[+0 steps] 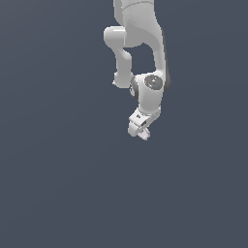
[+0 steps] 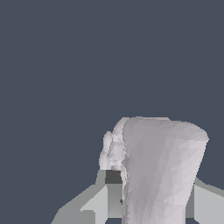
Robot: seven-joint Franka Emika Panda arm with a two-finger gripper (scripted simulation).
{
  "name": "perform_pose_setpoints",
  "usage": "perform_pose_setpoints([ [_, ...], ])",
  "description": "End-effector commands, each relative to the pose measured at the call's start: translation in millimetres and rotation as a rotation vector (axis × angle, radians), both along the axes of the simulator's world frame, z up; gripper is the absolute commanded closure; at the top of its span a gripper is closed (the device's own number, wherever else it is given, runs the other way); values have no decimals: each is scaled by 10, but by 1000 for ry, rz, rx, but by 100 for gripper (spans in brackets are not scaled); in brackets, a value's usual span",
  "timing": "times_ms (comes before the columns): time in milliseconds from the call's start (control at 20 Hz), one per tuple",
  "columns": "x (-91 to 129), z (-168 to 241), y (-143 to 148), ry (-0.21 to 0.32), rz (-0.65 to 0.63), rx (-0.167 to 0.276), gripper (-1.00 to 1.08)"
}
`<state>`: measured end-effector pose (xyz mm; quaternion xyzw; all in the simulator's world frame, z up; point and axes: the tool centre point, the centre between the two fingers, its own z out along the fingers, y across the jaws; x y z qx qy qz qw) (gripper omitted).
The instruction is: Pick up the object and move it to a goal position.
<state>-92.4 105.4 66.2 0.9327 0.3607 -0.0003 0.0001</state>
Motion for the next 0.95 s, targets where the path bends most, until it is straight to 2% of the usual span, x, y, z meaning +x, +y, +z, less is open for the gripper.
perform_pose_setpoints([
  [0, -112, 32, 212, 0, 1, 0, 108],
  [250, -301, 89, 592, 0, 1, 0, 108],
  [450, -394, 118, 787, 0, 1, 0, 108],
  [900, -424, 133, 891, 0, 1, 0, 108],
])
